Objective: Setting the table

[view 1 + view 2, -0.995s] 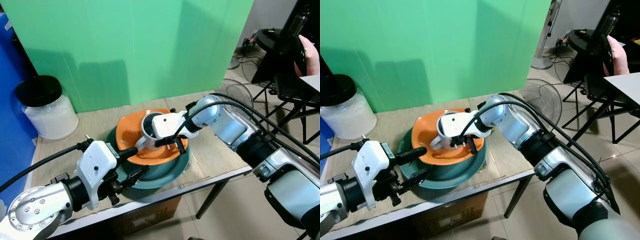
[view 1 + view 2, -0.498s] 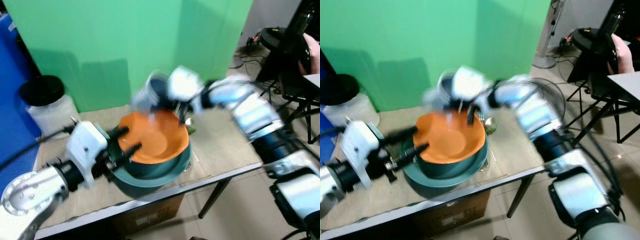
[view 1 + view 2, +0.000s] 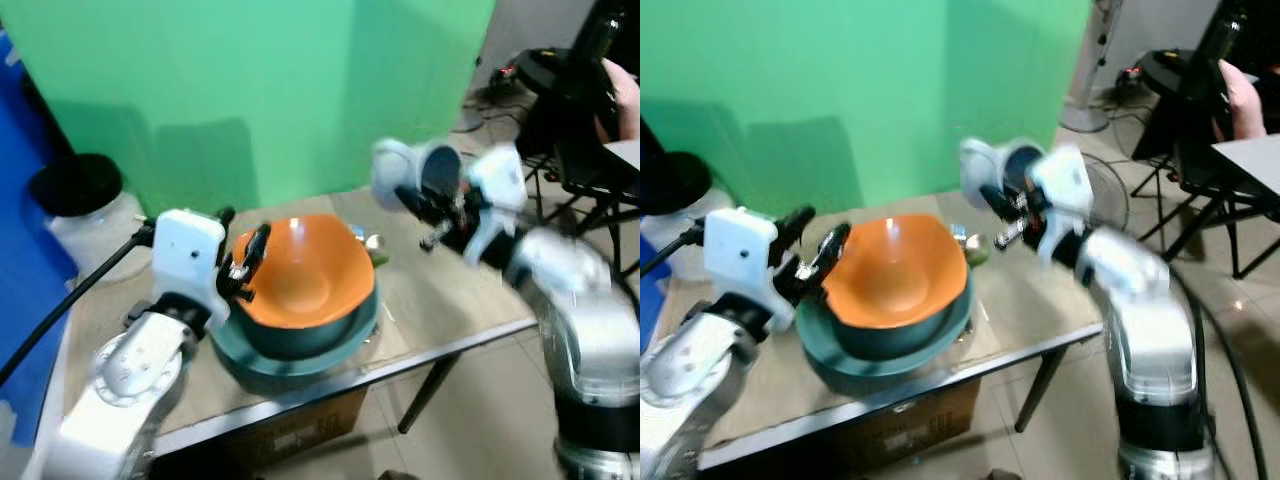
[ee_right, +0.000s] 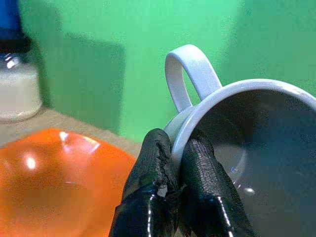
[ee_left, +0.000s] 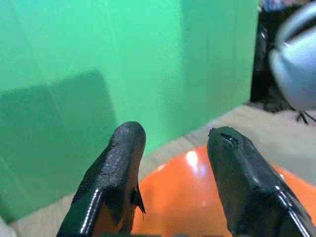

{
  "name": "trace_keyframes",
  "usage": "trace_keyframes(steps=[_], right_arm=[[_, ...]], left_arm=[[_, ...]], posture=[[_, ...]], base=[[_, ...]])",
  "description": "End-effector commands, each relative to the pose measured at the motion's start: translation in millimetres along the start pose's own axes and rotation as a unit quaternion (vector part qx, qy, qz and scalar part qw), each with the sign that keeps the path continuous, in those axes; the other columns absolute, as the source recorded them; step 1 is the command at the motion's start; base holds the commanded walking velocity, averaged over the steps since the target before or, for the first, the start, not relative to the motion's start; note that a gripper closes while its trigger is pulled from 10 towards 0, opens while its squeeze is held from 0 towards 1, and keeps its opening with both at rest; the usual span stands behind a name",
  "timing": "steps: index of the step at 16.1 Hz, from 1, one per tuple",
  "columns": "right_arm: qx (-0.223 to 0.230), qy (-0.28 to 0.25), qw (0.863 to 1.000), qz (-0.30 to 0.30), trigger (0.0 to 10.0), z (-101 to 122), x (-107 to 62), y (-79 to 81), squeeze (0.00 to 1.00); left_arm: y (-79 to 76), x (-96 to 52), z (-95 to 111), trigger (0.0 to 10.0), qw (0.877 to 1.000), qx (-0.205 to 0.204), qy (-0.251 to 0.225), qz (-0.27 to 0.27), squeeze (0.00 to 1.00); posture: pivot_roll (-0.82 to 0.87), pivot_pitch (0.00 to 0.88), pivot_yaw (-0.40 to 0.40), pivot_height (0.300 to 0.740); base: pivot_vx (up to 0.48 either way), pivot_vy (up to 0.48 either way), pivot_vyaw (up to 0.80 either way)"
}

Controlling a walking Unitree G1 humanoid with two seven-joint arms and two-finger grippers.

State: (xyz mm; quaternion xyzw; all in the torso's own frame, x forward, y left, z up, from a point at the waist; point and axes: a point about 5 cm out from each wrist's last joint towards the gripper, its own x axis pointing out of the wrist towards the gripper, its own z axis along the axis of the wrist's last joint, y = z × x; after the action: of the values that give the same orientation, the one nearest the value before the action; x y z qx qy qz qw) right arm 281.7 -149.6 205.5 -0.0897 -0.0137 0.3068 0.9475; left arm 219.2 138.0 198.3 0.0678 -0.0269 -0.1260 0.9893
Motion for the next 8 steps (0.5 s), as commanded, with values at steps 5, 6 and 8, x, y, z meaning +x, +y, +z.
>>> trace_keyframes(steps=[5, 6, 8], right_arm=[[0.058, 0.000, 0.996, -0.073, 10.0, -9.7, -16.3, 17.3, 0.00], [0.063, -0.003, 0.995, -0.080, 10.0, -8.6, -16.2, 17.1, 0.00], [0.073, -0.012, 0.992, -0.099, 10.0, -3.2, -11.3, 13.7, 0.00]], left_arm=[[4.6, 3.4, 0.3, 10.0, 0.998, -0.001, -0.009, 0.066, 0.00], [5.7, 3.2, 0.7, 10.0, 0.997, 0.002, -0.010, 0.072, 0.00], [9.1, 3.6, 5.1, 10.0, 0.995, 0.003, -0.023, 0.102, 0.00]], posture=[[-0.08, 0.000, 0.024, 0.740], [-0.08, 0.000, 0.024, 0.740], [-0.07, 0.000, 0.011, 0.740]], base=[[0.000, 0.000, -0.78], [0.000, 0.000, -0.80], [0.000, -0.127, -0.80]])
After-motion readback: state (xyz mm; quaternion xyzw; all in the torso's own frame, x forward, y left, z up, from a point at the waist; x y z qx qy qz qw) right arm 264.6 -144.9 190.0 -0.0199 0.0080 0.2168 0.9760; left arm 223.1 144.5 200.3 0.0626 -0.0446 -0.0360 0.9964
